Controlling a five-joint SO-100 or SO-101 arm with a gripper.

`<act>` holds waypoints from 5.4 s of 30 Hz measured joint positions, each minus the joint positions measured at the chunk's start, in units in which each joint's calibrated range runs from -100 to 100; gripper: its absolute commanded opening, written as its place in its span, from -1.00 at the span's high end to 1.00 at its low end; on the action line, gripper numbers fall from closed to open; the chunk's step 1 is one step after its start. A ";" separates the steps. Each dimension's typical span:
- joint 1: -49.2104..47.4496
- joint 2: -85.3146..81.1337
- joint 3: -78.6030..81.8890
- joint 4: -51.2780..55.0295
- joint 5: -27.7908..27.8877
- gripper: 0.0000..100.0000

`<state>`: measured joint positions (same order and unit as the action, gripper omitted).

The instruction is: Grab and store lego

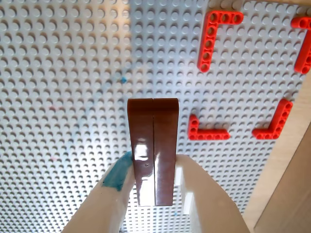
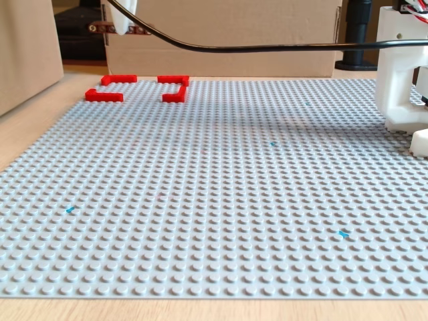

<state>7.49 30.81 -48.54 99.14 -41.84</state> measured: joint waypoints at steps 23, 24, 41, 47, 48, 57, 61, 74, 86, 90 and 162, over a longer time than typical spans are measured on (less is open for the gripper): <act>10.65 0.00 -7.21 -0.43 5.70 0.97; 11.10 0.00 -7.21 -0.86 5.91 0.97; 12.89 2.86 -7.93 -4.67 4.37 0.97; 11.25 3.37 -10.91 -4.67 2.11 0.97; 11.02 3.37 -11.09 -4.67 1.85 0.97; 9.53 3.70 -11.45 -8.39 1.59 0.97; 9.53 3.70 -11.45 -8.91 1.64 0.97; 9.53 9.93 -11.63 -8.91 2.52 0.97; 9.46 14.31 -11.72 -7.61 3.34 0.97; 9.46 17.59 -11.72 -7.61 3.34 0.97; 0.82 -30.72 31.46 0.00 -4.62 0.97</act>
<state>8.31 0.08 -17.08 99.14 -46.47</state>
